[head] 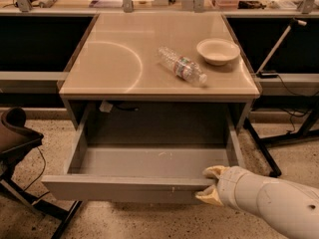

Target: Open top drawer

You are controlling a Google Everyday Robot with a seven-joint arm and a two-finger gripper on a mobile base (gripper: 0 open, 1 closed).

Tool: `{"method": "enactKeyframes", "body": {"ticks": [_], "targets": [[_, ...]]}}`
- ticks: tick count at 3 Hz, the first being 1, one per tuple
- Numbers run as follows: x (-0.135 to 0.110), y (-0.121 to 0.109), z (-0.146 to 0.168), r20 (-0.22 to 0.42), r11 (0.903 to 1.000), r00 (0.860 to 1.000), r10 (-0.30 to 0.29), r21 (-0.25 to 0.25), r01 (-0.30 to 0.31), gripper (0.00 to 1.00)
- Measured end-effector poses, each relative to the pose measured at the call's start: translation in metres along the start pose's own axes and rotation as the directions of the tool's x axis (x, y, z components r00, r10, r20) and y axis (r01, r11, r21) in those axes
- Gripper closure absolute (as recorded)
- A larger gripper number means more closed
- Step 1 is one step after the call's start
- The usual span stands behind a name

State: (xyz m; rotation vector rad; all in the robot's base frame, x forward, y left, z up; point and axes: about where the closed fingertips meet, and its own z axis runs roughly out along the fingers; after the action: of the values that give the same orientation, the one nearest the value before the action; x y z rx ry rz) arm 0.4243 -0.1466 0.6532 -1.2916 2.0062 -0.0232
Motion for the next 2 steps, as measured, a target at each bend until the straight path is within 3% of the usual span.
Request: {"method": "enactKeyframes", "body": {"ticks": [2], "targets": [[0.0013, 0.0046, -0.004, 0.001, 1.0, 1.0, 0.0, 0.005, 0.0, 1.0]]}}
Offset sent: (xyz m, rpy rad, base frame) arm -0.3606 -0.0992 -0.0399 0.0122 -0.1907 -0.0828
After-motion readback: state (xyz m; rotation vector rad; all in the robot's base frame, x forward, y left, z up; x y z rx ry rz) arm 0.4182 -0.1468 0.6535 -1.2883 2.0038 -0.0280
